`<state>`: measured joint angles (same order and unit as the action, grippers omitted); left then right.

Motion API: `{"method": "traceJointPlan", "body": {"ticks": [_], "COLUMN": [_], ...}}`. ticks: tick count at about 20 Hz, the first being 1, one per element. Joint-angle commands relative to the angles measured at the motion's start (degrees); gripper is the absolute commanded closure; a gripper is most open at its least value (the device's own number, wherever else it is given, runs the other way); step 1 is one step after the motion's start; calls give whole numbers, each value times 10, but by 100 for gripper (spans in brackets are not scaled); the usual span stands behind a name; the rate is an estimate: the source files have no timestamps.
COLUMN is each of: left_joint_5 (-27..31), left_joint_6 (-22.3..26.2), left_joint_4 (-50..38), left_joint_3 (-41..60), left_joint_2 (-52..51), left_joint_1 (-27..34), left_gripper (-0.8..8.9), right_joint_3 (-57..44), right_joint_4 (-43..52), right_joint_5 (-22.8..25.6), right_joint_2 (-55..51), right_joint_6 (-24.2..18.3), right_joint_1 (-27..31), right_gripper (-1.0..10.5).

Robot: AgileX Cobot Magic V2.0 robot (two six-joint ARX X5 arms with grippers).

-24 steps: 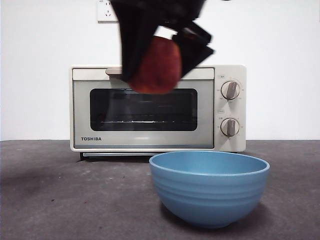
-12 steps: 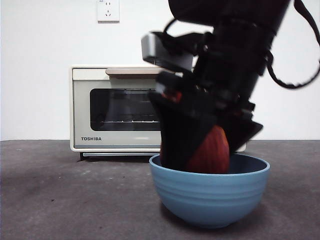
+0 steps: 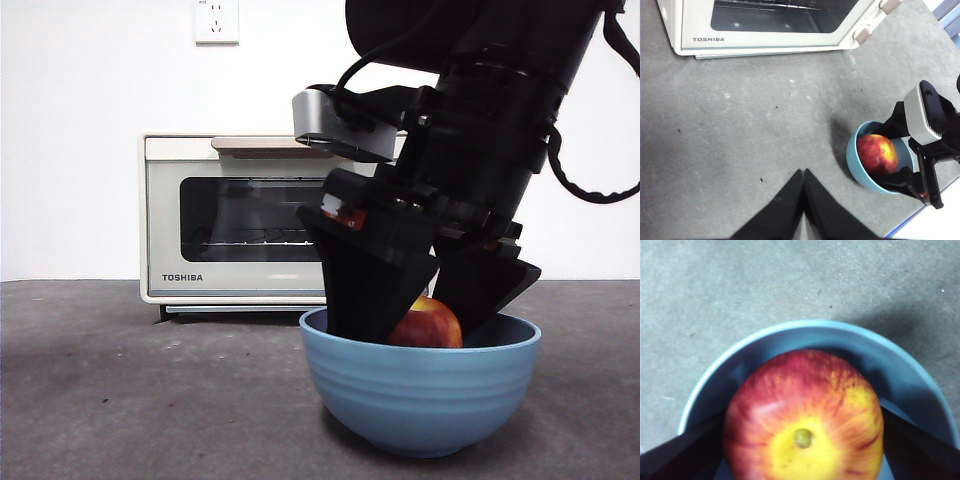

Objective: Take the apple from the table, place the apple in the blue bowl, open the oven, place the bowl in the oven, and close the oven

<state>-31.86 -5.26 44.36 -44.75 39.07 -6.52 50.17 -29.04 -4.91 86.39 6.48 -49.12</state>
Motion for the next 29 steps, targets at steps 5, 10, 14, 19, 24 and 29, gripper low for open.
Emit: {"method": "traceJointPlan", "body": {"ticks": [5, 10, 14, 19, 24, 29], "left_joint_5": [-3, -3, 31, 91, 127, 131], "left_joint_6": [-12, -49, -78, -75, -67, -41], "left_joint_4": [-46, -132, -221, -294, -351, -379], "left_joint_3": [-11, -13, -26, -74, -123, -172], "left_joint_2": [7, 45, 109, 207, 287, 365], "left_joint_1": [-6, -37, -84, -133, -150, -152], "left_gripper": [806, 806, 806, 806, 806, 806], "right_joint_3": [26, 50, 50, 50, 50, 50], "right_joint_4": [-31, -105, -203, -339, -366, -383], "right_joint_5": [20, 76, 188, 218, 212, 213], "right_joint_2": [-57, -185, -279, -327, -350, -361], "right_joint_6": [0, 11, 37, 70, 84, 96], "right_joint_1": [2, 3, 26, 88, 101, 101], "right_gripper": [497, 497, 497, 497, 498, 498]}}
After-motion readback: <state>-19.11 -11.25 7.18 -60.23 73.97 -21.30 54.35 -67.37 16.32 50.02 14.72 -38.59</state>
